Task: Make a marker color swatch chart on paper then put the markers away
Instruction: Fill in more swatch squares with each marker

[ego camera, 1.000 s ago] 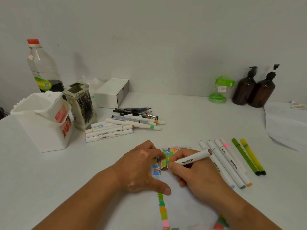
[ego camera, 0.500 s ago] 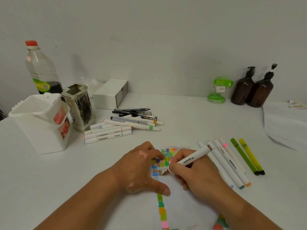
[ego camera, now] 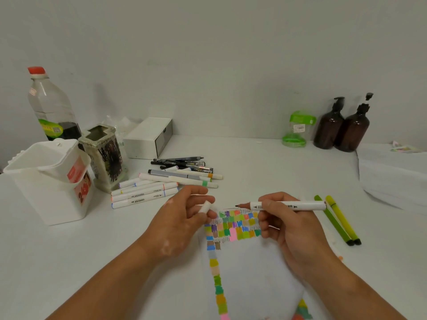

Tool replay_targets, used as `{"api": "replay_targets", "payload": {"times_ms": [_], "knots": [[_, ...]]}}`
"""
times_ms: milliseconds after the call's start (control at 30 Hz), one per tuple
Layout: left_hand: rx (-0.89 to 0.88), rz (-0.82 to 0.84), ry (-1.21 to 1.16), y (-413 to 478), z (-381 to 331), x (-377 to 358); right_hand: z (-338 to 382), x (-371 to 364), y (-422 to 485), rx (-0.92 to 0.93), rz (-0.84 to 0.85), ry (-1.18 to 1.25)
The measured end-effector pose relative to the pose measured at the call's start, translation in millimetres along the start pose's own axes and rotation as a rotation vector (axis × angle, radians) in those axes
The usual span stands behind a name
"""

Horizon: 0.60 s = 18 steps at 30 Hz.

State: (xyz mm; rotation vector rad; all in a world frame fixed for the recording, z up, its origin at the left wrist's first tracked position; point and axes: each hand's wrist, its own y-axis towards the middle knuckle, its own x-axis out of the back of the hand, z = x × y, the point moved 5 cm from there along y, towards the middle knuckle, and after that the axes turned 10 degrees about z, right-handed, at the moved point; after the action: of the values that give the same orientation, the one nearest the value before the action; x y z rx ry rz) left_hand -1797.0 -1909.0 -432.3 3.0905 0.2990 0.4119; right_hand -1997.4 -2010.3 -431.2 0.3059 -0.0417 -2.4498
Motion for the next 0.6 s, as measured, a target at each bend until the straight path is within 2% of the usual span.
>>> {"api": "replay_targets", "payload": {"times_ms": [67, 300, 600], "knots": [[0.026, 0.015, -0.108, 1.5, 2.9, -0.8, 1.1, -0.6, -0.5, -0.005, 0.011, 0.037], [-0.026, 0.095, -0.193, -1.2, -3.3, -5.2, 5.6, -2.0, -0.9, 0.046, 0.064, 0.026], [-0.056, 0.173, -0.117, -4.2, -8.4, -17.6, 0.5, -19.3, -7.3, 0.034, 0.191, -0.096]]}}
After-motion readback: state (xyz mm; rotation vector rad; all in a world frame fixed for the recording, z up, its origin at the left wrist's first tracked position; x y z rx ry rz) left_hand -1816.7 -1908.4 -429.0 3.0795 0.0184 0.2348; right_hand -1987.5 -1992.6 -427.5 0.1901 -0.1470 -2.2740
